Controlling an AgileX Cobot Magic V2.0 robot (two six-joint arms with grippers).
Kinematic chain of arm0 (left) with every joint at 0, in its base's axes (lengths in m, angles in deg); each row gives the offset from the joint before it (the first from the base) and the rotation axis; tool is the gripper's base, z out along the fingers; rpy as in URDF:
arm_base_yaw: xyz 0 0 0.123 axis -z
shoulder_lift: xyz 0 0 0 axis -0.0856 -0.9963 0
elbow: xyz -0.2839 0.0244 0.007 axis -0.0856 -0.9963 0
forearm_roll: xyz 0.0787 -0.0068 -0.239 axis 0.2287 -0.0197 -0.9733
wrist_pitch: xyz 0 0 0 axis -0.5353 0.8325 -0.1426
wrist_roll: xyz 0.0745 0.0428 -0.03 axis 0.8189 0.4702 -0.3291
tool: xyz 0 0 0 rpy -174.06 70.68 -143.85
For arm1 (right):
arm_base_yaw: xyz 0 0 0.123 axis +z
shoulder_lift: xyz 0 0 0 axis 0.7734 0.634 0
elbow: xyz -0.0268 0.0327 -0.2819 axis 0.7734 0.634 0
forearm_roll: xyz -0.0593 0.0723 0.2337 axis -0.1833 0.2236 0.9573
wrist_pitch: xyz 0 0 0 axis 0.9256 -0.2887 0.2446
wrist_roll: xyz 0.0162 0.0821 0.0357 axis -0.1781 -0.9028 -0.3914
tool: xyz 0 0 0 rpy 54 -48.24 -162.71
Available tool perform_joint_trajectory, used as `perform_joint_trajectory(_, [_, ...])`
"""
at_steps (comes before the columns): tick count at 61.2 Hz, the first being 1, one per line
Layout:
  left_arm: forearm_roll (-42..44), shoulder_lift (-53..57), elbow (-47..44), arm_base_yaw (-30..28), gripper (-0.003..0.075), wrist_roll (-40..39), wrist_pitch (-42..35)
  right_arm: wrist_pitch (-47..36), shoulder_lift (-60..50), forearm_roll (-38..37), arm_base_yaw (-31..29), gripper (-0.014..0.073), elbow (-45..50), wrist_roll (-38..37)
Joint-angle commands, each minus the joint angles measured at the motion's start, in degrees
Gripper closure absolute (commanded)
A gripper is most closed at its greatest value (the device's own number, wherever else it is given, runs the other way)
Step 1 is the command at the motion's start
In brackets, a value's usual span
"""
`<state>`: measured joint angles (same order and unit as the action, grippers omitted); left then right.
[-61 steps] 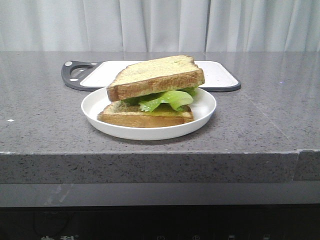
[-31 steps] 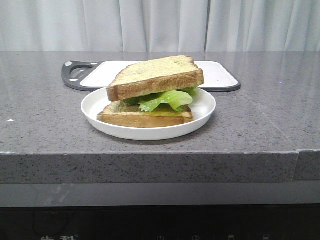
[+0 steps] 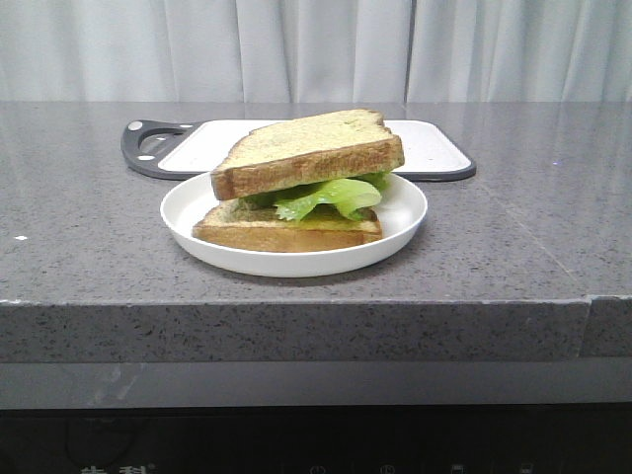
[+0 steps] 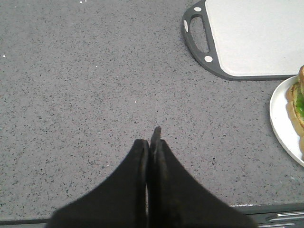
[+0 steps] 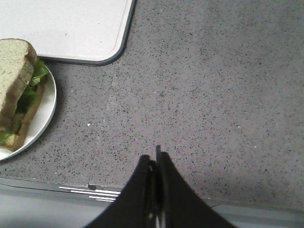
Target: Left arm grabs bread, right arm adds lettuce
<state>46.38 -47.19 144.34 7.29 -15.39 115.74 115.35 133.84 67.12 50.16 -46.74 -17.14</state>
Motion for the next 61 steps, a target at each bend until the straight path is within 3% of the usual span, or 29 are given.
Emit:
perform_joint_trajectory(1, [0.3, 0.1, 1.5, -0.2, 0.0741, -0.4, -4.0, -3.1, -0.3, 0.3, -0.2, 0.0660, -1.5, -0.1])
perform_joint_trajectory(17, [1.7, 2.3, -0.2, -0.3, 0.0741, 0.0, -5.6, -3.1, -0.3, 0.3, -0.2, 0.0660, -1.5, -0.1])
perform_joint_trajectory(44, [-6.5, 26.9, -35.0, -9.3, 0.0741, 0.3, -39.3, -3.0, -0.3, 0.3, -0.2, 0.0660, -1.5, -0.1])
perform_joint_trajectory(61, [-6.8, 38.6, -50.0, -10.8, 0.0741, 0.3, -52.3, -3.0, -0.3, 0.3, -0.2, 0.0660, -1.5, -0.1])
